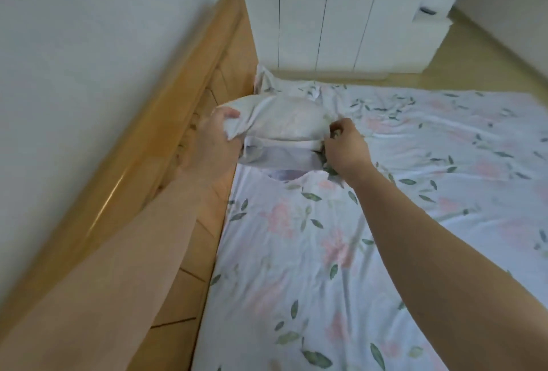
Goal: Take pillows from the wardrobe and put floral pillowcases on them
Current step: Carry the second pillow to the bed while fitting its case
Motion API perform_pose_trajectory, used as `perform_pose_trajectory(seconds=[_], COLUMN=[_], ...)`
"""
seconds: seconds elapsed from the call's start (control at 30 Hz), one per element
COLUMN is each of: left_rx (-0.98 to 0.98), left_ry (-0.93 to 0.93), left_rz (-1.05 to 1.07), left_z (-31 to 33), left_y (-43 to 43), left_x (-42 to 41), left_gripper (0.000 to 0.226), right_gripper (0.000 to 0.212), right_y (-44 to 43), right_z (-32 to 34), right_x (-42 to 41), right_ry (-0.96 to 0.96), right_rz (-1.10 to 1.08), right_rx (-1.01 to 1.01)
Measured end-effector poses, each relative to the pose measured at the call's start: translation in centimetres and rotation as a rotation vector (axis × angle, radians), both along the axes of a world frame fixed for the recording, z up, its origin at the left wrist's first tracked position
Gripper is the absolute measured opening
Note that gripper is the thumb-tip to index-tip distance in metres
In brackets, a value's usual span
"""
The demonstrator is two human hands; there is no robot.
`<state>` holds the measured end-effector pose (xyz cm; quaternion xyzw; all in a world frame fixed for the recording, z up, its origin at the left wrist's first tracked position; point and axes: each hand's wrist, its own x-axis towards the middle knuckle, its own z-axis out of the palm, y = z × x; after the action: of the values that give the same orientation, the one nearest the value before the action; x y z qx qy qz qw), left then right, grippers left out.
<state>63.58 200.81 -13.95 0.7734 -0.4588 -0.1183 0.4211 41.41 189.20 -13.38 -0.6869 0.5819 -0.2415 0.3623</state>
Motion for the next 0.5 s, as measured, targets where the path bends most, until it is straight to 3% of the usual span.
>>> perform_pose_trajectory(seconds=[0.1,0.23,0.3,0.4,0.43,0.5], left_rx=[0.129,0.42,0.585,0.904,0.99,1.077], left_ry=[0.043,0.029,-0.068,-0.223,-0.298,-0.468], left_rz=[0.016,0.052,-0.012,-0.227,-0.288,-0.354], left_z=[-7.9,-21.3,-28.2,-37.9,-40.3,-44.0], left_y=[-0.4,-0.9,-0.7,0.4,0.9,2.2], left_x=[2.6,5.1,6.0,6.5,6.4,5.8], left_gripper=[0.037,0.049,0.05,0.061,0.064,0.069], right_gripper=[0.043,0.072,0.062,0.015,0.015,0.025], right_y=[-1.2,-2.2,-2.3,-0.6,0.3,1.9], right_z=[-6.1,-19.1,-27.6,-39.5,-42.8,-47.4], right_x=[1.5,2.9,2.5,1.0,0.2,-1.4], right_ry=[-0.016,-0.03,-0.038,0.042,0.094,0.26], right_rz=[-0.083,-0.263,-0.375,-0.523,-0.552,-0.412], right_rx=[0.142,0.475,0.646,0.813,0.826,0.899])
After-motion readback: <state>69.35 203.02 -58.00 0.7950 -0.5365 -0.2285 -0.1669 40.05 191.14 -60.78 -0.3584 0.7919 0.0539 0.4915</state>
